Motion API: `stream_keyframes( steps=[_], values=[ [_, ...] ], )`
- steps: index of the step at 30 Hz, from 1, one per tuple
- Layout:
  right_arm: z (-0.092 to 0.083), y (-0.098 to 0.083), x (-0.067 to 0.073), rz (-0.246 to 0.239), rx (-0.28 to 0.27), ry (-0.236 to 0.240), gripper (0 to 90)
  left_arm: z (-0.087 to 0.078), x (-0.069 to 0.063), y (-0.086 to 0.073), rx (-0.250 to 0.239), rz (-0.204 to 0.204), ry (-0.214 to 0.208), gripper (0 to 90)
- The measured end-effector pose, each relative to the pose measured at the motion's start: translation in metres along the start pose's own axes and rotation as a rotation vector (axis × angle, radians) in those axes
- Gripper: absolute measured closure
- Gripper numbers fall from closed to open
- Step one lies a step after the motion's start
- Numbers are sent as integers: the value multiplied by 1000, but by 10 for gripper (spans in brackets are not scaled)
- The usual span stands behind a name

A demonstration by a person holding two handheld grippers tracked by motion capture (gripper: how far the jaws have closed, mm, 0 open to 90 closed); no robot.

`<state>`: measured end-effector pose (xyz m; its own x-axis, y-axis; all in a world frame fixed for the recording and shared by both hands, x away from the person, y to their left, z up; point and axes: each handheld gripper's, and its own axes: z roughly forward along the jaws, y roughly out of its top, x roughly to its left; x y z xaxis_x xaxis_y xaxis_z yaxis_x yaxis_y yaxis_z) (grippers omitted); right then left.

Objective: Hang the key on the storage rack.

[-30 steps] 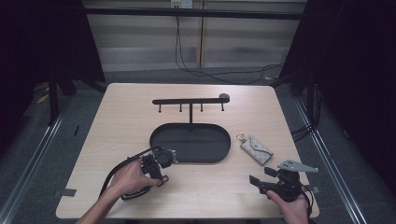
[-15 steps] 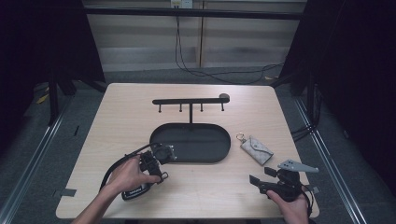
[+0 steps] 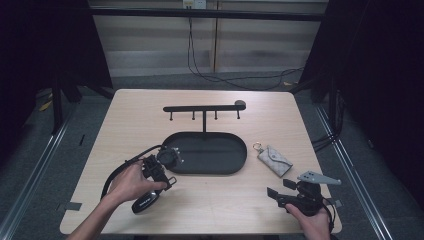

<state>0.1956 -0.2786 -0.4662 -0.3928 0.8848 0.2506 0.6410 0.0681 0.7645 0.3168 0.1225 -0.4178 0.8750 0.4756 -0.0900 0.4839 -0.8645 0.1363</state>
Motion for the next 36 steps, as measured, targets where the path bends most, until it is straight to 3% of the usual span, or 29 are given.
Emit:
stream_keyframes(
  steps=[5, 10, 12, 23, 36],
  values=[
    [0, 0, 0, 0, 0, 2, 233, -10, 3, -3, -15, 14, 6, 708],
    [0, 0, 0, 0, -2, 2, 232, -17, 6, -5, -32, -12, 8, 708],
    [0, 0, 0, 1, -2, 2, 232, -19, 7, -5, -31, -15, -4, 708],
    [0, 0, 0, 1, -1, 2, 233, -39, 14, -7, -51, -30, 12, 708],
    [0, 0, 0, 1, -1, 1, 232, -56, 22, -4, -36, -44, 22, 708]
  ],
)
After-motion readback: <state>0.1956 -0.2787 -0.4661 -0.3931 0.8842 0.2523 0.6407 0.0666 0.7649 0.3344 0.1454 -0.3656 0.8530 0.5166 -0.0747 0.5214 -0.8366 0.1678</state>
